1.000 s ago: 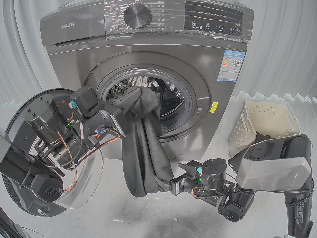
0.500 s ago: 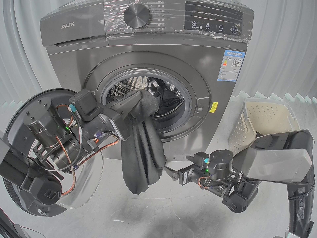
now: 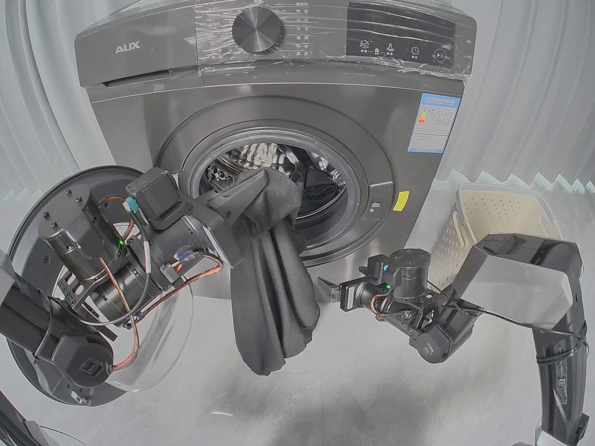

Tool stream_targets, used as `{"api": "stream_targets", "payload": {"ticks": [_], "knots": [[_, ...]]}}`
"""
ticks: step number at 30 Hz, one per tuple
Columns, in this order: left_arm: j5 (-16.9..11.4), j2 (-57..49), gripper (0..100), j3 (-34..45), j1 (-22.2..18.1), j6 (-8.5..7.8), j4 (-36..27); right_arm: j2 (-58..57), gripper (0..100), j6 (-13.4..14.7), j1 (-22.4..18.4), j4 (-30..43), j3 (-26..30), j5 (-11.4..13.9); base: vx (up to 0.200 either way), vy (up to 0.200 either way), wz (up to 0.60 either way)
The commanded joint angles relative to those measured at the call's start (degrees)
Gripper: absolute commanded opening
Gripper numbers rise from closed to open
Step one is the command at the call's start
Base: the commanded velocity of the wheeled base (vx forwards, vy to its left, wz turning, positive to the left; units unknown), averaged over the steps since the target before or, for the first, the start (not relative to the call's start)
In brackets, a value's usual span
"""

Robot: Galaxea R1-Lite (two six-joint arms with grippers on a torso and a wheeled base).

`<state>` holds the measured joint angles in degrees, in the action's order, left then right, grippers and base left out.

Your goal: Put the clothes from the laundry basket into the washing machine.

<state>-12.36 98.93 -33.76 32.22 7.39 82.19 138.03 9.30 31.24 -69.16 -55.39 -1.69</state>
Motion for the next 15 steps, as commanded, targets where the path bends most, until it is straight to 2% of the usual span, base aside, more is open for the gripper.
{"api": "stream_targets", "payload": {"ticks": [1, 5, 11, 12, 15], "knots": [[-0.21, -0.05, 0, 0.09, -0.05, 0.08, 0.16, 3.65, 100, -0.07, 1.10, 1.31, -3.49, -1.29, 0.000, 0.000, 0.00], [-0.21, 0.13, 0, 0.18, -0.40, 0.00, 0.16, 3.56, 100, -0.16, 2.94, 0.60, -1.65, -1.03, 0.000, 0.000, 0.00], [-1.61, 1.00, 0, 0.09, -3.22, 0.61, 0.52, -1.63, 100, -0.25, 4.88, -2.03, 6.00, 1.26, 0.000, 0.000, 0.00], [-2.32, 1.00, 0, 0.18, -3.39, 0.96, 0.52, -3.03, 100, -0.34, 6.11, -3.18, 8.81, 1.87, 0.000, 0.000, 0.00], [-2.40, 1.00, 0, 0.09, -3.39, 1.05, 0.52, -3.65, 100, -0.34, 7.69, -4.93, 11.01, 1.96, 0.000, 0.000, 0.00]]}}
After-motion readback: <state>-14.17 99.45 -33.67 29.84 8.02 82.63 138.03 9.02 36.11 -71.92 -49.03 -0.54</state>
